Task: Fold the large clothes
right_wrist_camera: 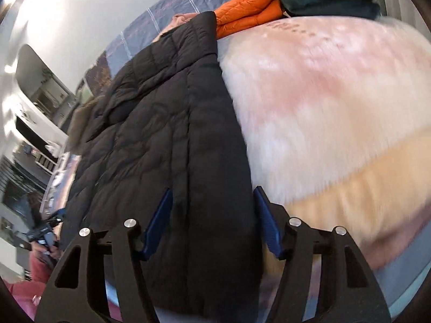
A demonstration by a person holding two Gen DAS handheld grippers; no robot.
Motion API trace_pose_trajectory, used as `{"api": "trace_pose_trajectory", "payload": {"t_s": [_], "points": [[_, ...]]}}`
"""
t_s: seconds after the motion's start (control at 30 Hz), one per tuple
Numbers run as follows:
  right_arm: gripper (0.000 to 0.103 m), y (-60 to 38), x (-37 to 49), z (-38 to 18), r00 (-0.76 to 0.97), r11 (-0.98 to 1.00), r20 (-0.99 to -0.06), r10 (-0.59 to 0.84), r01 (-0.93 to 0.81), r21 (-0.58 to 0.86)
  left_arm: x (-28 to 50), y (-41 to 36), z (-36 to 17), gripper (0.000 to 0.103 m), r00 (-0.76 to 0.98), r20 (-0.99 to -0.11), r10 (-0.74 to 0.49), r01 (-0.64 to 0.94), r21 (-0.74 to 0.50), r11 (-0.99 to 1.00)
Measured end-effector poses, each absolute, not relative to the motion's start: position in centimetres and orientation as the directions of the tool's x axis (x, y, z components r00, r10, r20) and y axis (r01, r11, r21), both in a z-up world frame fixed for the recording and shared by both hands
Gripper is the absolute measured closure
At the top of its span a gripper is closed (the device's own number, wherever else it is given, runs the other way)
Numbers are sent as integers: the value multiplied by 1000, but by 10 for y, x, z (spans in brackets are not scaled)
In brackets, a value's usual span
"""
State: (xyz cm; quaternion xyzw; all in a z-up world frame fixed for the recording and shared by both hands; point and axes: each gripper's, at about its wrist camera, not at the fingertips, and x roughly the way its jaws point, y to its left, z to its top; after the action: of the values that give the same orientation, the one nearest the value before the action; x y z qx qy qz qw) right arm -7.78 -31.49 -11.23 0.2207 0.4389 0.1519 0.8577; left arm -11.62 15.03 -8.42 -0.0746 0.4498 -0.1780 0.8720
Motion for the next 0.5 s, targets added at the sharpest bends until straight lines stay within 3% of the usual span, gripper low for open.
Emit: {"api": "trace_pose_trajectory", "payload": {"t_s": [0.1, 0.17, 0.2, 0.23, 0.3, 0.5], "points": [[40, -317, -96, -111, 572, 822, -641, 511, -109, 558, -130, 156, -84, 39, 537, -727, -427, 229, -362, 904], [46, -318, -103, -110, 565, 786, -603, 563, -141, 602, -137, 157, -82, 61, 536, -705, -464, 230, -407, 884], [68, -317, -104, -109, 568, 783, -597, 566, -145, 604, -140, 157, -80, 70, 541, -700, -466, 230, -410, 883], [90, -317, -102, -107, 573, 785, -598, 561, -141, 603, -142, 156, -76, 90, 557, -697, -452, 225, -397, 890], [98, -322, -100, -94, 603, 750, -547, 581, -136, 647, -144, 157, -64, 96, 589, -675, -445, 215, -400, 891], [99, -323, -121, -17, 719, 718, -355, 598, -283, 636, -170, 156, 22, 99, 753, -500, -428, 292, -329, 898]]}}
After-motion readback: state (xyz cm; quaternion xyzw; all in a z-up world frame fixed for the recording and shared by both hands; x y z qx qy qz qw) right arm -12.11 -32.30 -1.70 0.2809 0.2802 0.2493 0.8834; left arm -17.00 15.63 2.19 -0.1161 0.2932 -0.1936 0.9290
